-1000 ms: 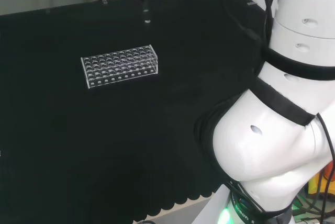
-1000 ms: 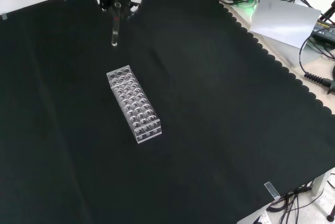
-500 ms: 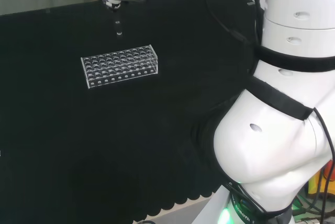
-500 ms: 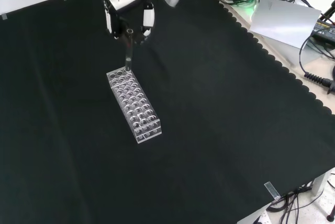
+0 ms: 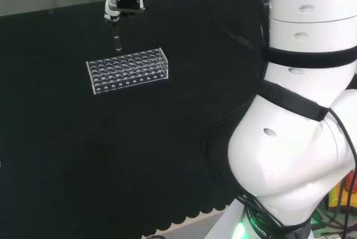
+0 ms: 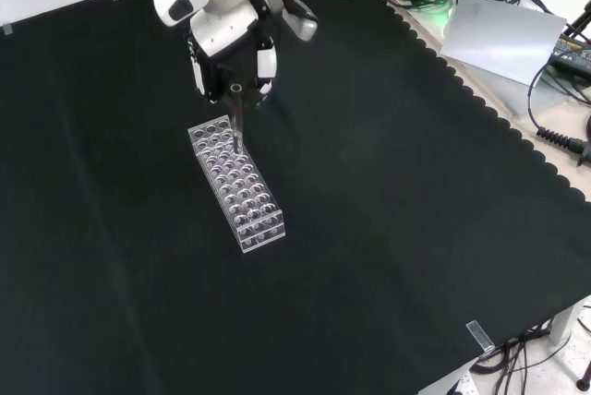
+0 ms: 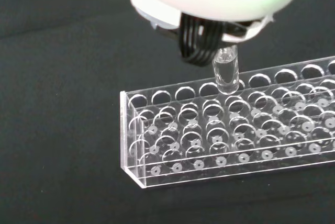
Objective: Put the test tube back in the rack.
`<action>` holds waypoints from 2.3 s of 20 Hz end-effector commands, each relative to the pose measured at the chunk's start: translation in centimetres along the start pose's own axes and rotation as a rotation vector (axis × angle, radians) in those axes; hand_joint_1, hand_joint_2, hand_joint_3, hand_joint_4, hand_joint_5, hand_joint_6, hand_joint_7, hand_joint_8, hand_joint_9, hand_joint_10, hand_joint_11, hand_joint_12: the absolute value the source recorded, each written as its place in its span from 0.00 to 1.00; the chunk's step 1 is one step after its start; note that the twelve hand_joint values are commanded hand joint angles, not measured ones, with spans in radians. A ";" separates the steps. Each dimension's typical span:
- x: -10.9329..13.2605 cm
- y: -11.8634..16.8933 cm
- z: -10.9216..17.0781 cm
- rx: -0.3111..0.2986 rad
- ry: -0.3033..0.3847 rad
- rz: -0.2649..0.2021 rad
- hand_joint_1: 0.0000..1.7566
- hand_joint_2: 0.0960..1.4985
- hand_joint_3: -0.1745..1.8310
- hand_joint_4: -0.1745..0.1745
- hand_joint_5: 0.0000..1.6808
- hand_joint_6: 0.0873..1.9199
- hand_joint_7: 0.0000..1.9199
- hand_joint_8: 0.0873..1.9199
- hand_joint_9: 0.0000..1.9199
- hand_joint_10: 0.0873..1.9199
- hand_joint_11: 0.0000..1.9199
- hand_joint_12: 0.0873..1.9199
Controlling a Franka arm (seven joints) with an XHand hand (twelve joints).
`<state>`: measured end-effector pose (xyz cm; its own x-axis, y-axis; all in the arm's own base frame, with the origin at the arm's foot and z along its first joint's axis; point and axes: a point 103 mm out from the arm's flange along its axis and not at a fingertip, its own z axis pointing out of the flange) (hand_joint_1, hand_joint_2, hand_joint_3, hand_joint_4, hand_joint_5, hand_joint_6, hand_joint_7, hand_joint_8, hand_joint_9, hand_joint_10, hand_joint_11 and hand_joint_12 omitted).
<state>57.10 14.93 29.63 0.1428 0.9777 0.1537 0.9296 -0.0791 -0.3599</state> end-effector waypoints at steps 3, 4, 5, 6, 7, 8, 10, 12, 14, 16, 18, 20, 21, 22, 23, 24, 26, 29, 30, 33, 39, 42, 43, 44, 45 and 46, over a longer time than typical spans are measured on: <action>1.2 1.8 1.8 0.042 -0.002 -0.012 0.82 0.32 0.48 0.00 0.77 0.31 0.70 0.33 0.69 0.30 0.64 0.43; 1.1 2.1 2.0 0.046 0.002 -0.010 0.82 0.32 0.48 0.00 0.77 0.31 0.70 0.33 0.69 0.30 0.64 0.43; 1.1 2.3 2.2 0.052 0.008 -0.004 0.82 0.32 0.48 0.00 0.77 0.31 0.70 0.33 0.69 0.30 0.64 0.43; 1.0 2.5 2.4 0.057 0.010 0.000 0.82 0.32 0.48 0.00 0.77 0.31 0.70 0.33 0.69 0.30 0.64 0.43; 1.0 2.8 2.6 0.061 0.009 0.001 0.82 0.32 0.48 0.00 0.77 0.31 0.70 0.33 0.69 0.30 0.64 0.43; 0.9 3.0 2.8 0.065 0.011 0.002 0.82 0.32 0.48 0.00 0.77 0.31 0.70 0.33 0.69 0.30 0.64 0.43; 0.6 3.3 3.0 0.070 0.014 0.006 0.82 0.32 0.48 0.00 0.77 0.31 0.70 0.33 0.69 0.30 0.64 0.43; 0.2 3.7 3.3 0.072 0.016 0.021 0.82 0.32 0.48 0.00 0.77 0.31 0.70 0.33 0.69 0.30 0.64 0.43; -0.4 4.0 3.4 0.081 0.036 0.032 0.82 0.32 0.48 0.00 0.77 0.31 0.70 0.33 0.69 0.30 0.64 0.43; -0.7 4.3 3.5 0.084 0.039 0.042 0.82 0.32 0.48 0.00 0.77 0.31 0.70 0.33 0.69 0.30 0.64 0.43; -1.7 4.3 3.3 0.084 0.050 0.035 0.82 0.32 0.48 0.00 0.77 0.31 0.70 0.33 0.69 0.30 0.64 0.43; -1.9 4.3 3.4 0.086 0.051 0.042 0.82 0.32 0.48 0.00 0.77 0.31 0.70 0.33 0.69 0.30 0.64 0.43; -2.2 4.3 3.4 0.087 0.068 0.039 0.82 0.32 0.48 0.00 0.77 0.31 0.70 0.33 0.69 0.30 0.64 0.43; -2.3 4.4 3.4 0.090 0.072 0.038 0.82 0.32 0.49 0.00 0.77 0.31 0.70 0.33 0.69 0.30 0.64 0.43; -2.4 4.4 3.4 0.091 0.078 0.035 0.82 0.32 0.49 0.00 0.77 0.31 0.70 0.33 0.69 0.30 0.64 0.43; -2.4 4.4 3.4 0.092 0.073 0.036 0.82 0.32 0.49 0.00 0.77 0.31 0.70 0.33 0.69 0.30 0.64 0.43; -1.7 4.6 3.6 0.092 0.063 0.043 0.82 0.32 0.49 0.00 0.77 0.31 0.70 0.33 0.69 0.30 0.64 0.43; -0.5 5.0 3.9 0.091 0.072 0.034 0.82 0.32 0.49 0.00 0.77 0.31 0.70 0.33 0.69 0.30 0.64 0.43; -0.3 5.0 3.9 0.092 0.077 0.030 0.82 0.32 0.49 0.00 0.77 0.31 0.70 0.33 0.69 0.30 0.64 0.43; 0.1 4.9 3.8 0.093 0.084 0.014 0.82 0.32 0.49 0.00 0.77 0.31 0.70 0.33 0.69 0.30 0.64 0.43; 0.8 4.6 3.9 0.097 0.062 0.013 0.82 0.32 0.49 0.00 0.77 0.31 0.70 0.33 0.69 0.30 0.64 0.43; 0.5 4.4 4.1 0.097 0.068 0.017 0.82 0.32 0.49 0.00 0.77 0.31 0.70 0.33 0.69 0.30 0.64 0.43; 0.4 4.3 4.0 0.094 0.068 0.019 0.82 0.32 0.49 0.00 0.77 0.31 0.70 0.33 0.69 0.30 0.64 0.43; -0.5 4.3 3.9 0.099 0.083 0.012 0.82 0.32 0.49 0.00 0.77 0.31 0.70 0.33 0.69 0.30 0.64 0.43; -0.8 4.2 3.8 0.099 0.088 0.010 0.82 0.32 0.49 0.00 0.77 0.31 0.70 0.33 0.69 0.30 0.64 0.43; -1.0 4.2 3.7 0.097 0.085 0.010 0.82 0.32 0.49 0.00 0.77 0.31 0.70 0.33 0.69 0.30 0.64 0.43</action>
<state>59.85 15.78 24.36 0.1828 0.9608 0.2086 0.8888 -0.0708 -0.4527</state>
